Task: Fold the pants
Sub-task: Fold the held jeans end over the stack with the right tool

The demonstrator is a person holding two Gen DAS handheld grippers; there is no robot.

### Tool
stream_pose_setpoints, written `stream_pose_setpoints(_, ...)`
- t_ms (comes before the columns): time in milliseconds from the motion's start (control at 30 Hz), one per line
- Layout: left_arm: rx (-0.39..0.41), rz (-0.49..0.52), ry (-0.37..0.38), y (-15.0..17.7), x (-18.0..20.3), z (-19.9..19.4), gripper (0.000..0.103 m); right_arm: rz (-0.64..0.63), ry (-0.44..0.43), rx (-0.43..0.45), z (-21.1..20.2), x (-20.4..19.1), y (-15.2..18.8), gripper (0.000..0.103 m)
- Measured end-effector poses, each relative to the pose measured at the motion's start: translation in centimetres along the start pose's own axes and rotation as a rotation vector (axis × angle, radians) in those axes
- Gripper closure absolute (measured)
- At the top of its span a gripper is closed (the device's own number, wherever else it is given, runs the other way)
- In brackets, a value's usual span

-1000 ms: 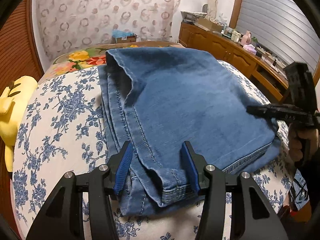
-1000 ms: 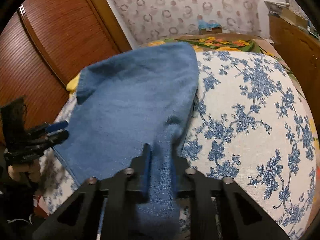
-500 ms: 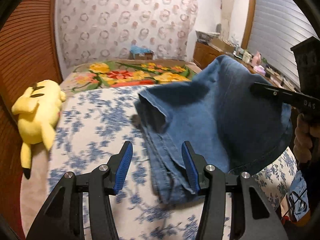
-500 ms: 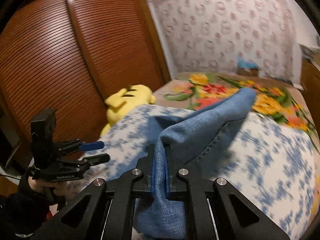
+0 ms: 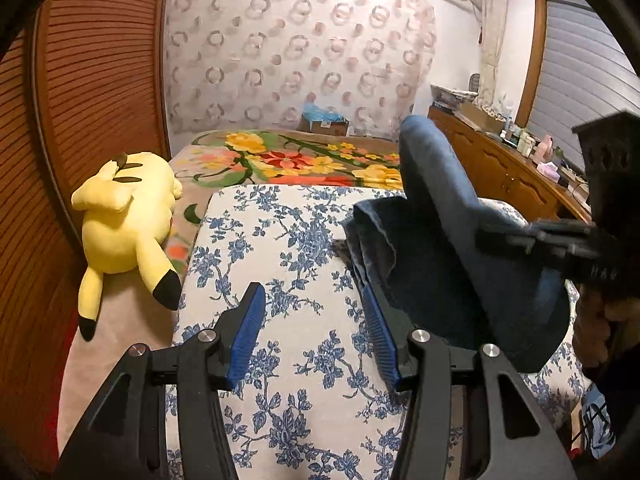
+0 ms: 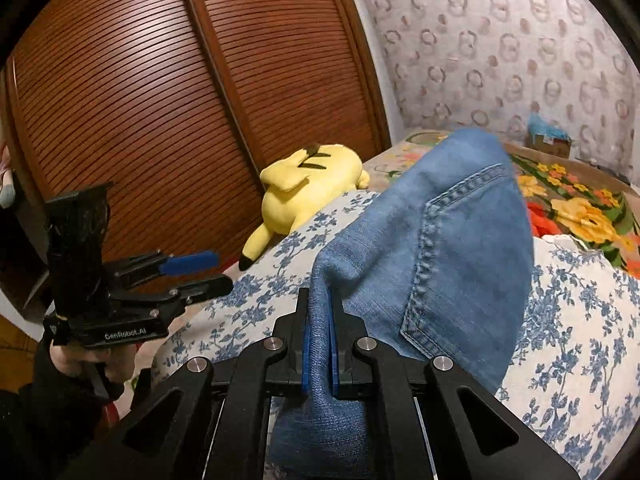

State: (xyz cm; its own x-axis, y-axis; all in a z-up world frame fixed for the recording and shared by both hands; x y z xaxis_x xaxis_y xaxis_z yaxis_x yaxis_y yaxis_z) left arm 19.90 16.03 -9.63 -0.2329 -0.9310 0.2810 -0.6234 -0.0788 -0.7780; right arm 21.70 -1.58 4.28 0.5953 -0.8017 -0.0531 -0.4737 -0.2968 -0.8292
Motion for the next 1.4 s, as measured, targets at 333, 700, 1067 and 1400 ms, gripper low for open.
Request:
stream_pose_setpoints(333,-0.006,-0.005,-0.005,0.0,0.0,0.6,0.051,-0.039,-0.049,-0.162,5.0,-4.2,4.9,0.094)
stream_pose_setpoints(700,-0.02,0.009,0.027,-0.8,1.7,2.4,0.051,-0.059,0.087,-0.023,-0.6,-0.9,1.6,0.059)
stream_pose_setpoints(1067,-0.152,0.022,0.066,2.0,3.6,7.8,0.051,0.049,0.175,-0.178,5.6,5.1,3.2,0.048)
stream_pose_setpoints(1400,-0.196,-0.023,0.074,3.4,2.2,9.4,0.051,0.133,0.027,-0.224,9.9,6.5,3.1,0.026)
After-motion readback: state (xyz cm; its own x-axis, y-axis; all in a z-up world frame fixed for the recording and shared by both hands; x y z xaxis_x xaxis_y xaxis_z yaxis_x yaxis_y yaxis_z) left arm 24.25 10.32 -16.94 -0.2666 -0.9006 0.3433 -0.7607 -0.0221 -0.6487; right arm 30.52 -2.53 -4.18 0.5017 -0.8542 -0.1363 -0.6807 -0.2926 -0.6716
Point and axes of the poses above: each gripper's, at about its wrist camera, not at the fingertips, and z roughly the way its jaws point, x to its right, y to its underside, the point moved 8 cm from there along z, roughly the way its jaws point, and after that the axes turned 15 degrees about y, right-handed, at the moved point
